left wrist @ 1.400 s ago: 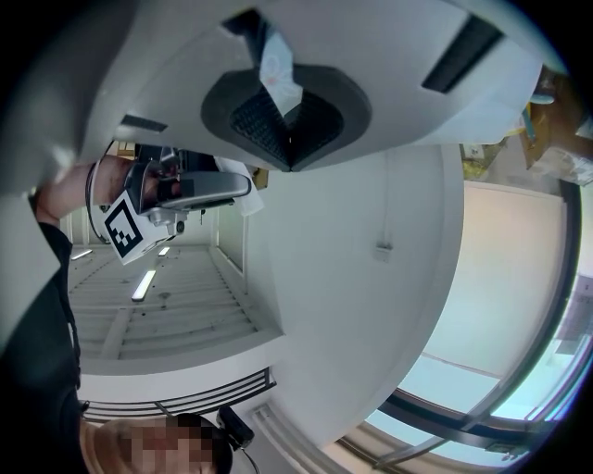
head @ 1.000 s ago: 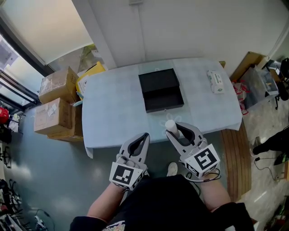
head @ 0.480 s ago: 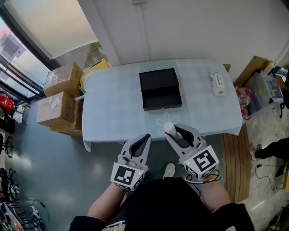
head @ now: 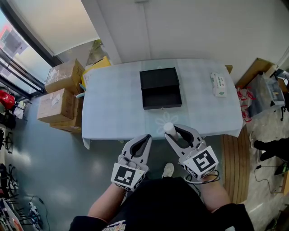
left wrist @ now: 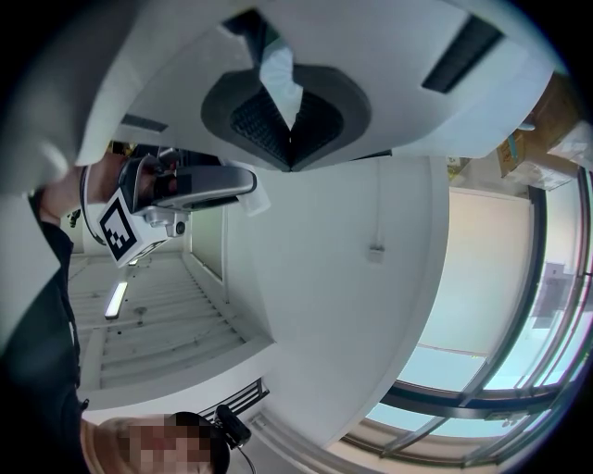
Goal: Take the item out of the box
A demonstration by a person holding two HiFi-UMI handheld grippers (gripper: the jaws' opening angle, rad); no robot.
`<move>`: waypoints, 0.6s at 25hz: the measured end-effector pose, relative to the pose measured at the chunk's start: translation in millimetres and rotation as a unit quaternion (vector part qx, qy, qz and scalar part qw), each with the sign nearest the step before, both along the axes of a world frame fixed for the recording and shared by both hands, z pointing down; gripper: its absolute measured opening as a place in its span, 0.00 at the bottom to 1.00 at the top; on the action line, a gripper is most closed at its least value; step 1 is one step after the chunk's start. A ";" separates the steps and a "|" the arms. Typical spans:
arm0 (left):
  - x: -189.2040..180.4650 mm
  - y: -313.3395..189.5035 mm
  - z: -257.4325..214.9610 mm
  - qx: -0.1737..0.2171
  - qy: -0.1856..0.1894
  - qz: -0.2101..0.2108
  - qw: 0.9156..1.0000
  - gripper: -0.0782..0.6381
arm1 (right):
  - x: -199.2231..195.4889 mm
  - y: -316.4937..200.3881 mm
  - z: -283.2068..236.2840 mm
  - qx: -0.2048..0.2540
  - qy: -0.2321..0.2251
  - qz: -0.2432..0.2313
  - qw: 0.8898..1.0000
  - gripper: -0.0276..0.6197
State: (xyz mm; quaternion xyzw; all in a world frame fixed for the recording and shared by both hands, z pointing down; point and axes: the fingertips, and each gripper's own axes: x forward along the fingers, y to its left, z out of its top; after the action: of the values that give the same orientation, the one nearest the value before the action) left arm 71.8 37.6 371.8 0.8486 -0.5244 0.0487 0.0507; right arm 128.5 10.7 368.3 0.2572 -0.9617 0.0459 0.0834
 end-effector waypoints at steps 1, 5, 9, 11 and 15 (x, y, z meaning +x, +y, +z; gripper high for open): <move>0.4 0.3 -0.3 -0.001 -0.001 0.000 1.000 0.11 | 0.5 0.1 0.4 -0.001 -0.001 0.000 1.000 0.25; 2.1 -0.7 -0.4 -0.001 -0.004 0.002 1.000 0.11 | 2.7 -0.7 1.7 -0.002 -0.004 0.001 1.000 0.25; 3.7 -3.6 -1.4 0.002 -0.002 0.004 1.000 0.11 | 4.1 -2.6 1.4 -0.002 -0.006 0.004 1.000 0.25; 3.8 -4.1 -1.0 0.001 -0.002 0.005 1.000 0.11 | 4.1 -3.0 1.5 -0.001 -0.005 0.005 1.000 0.25; 5.1 -3.3 -2.3 0.001 -0.004 0.005 1.000 0.11 | 4.9 -1.9 -0.5 0.001 -0.004 0.005 1.000 0.25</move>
State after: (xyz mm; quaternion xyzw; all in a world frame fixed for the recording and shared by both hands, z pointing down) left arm 76.9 34.3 369.6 0.8512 -0.5201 0.0513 0.0474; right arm 133.4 8.8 367.8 0.2620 -0.9607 0.0465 0.0795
